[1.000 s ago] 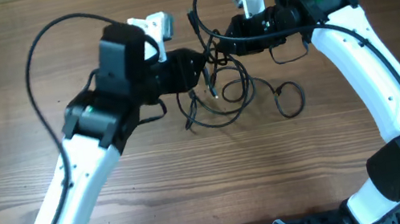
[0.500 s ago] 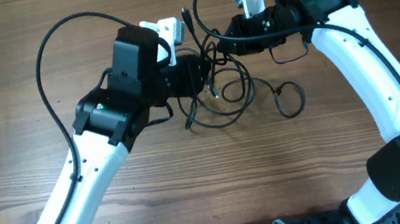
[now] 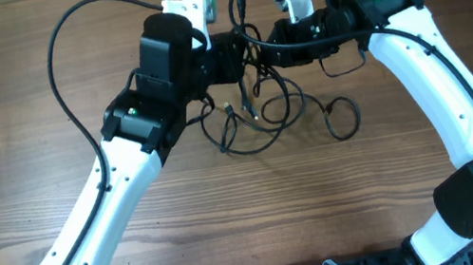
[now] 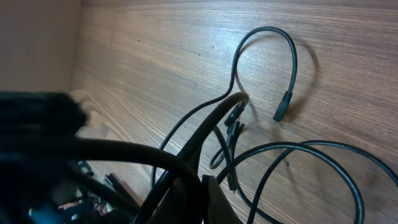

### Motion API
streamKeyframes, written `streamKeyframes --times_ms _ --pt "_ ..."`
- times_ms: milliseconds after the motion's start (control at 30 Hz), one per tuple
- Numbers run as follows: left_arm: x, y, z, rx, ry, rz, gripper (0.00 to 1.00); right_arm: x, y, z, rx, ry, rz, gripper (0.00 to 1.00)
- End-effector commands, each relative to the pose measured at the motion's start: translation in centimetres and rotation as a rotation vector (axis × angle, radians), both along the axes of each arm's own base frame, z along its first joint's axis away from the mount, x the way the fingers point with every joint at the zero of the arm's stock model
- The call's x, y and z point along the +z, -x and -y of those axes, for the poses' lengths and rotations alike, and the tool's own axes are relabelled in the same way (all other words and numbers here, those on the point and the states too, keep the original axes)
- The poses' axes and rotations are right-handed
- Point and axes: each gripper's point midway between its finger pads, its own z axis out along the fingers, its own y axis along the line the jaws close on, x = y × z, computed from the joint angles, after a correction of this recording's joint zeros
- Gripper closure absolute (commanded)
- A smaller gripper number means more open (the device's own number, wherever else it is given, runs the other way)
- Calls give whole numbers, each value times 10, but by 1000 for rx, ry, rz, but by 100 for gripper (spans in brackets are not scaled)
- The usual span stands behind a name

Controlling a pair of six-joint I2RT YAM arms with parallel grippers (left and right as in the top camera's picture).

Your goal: Untangle cables

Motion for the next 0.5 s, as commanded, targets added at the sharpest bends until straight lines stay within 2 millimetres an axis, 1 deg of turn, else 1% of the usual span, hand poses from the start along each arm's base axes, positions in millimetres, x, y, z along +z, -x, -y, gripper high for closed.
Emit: streamKeyframes --times_ms 0,67,100,133,167,200,233,333,367,467 --pt "-1 -19 -24 146 20 -23 96 9 6 -4 47 -26 29 96" --pt "-9 -25 -45 219 7 -59 96 9 6 -4 48 -26 30 95" --pt "-13 -26 -53 236 -3 -78 96 10 6 -4 50 -26 34 92" --pt "-18 -26 -61 251 -16 -100 96 10 5 -4 61 -24 46 84" --pt "-24 -24 -67 263 -28 -124 96 12 5 -4 75 -21 66 70" --pt "-30 -21 -72 271 -43 -155 96 17 4 -4 84 -22 86 54" --pt "-35 -18 -73 271 -54 -175 96 25 3 -5 95 -25 112 50" --pt "-45 -7 -71 245 -62 -236 96 50 4 -10 136 -41 200 49" --pt "-47 -1 -66 231 -39 -272 96 61 9 -17 176 -49 247 48" --pt "-46 8 -56 199 72 -366 96 64 22 -32 252 -48 290 46"
